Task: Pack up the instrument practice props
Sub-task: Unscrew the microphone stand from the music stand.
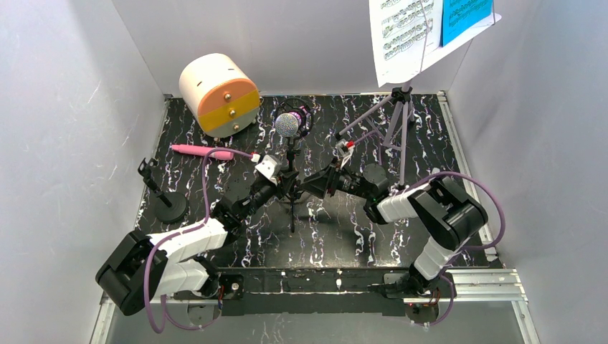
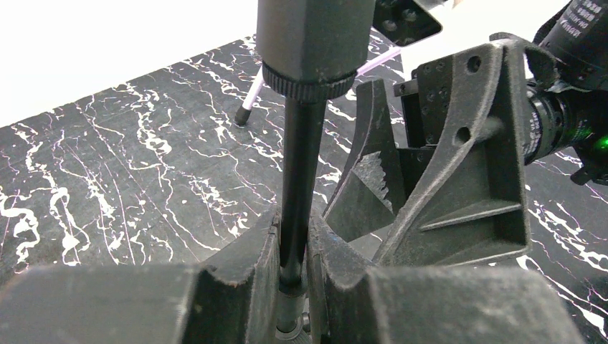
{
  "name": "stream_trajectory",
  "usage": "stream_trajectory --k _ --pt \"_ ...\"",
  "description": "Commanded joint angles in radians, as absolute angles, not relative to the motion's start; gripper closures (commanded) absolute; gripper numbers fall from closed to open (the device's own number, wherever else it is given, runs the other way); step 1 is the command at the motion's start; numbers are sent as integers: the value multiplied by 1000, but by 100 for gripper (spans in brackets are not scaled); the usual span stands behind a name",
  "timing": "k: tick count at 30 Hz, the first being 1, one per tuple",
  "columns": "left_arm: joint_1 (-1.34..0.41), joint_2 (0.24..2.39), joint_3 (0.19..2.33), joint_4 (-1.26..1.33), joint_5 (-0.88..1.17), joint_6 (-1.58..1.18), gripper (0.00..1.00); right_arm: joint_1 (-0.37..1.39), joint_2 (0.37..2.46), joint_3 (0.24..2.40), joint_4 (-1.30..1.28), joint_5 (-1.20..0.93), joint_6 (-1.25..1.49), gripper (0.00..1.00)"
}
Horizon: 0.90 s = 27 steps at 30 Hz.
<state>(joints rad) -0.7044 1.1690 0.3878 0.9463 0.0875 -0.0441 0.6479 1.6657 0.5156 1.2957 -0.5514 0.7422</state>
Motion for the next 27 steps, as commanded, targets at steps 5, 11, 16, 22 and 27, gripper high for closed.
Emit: stream_trajectory --k 5,11,16,22,27 --pt "-712 1160 374 946 102 -60 100 641 1750 600 1434 -595 912 39" --pt "-712 1164 376 946 102 -61 100 640 1793 618 1490 -611 975 47" --pt "-713 1164 376 946 103 -61 100 638 1823 633 1527 -636 1014 56" --pt "-713 1163 374 945 99 -60 100 635 1846 648 1558 -682 1058 85" --pt "-713 1168 376 946 96 -62 100 633 1869 675 1561 -751 1072 99"
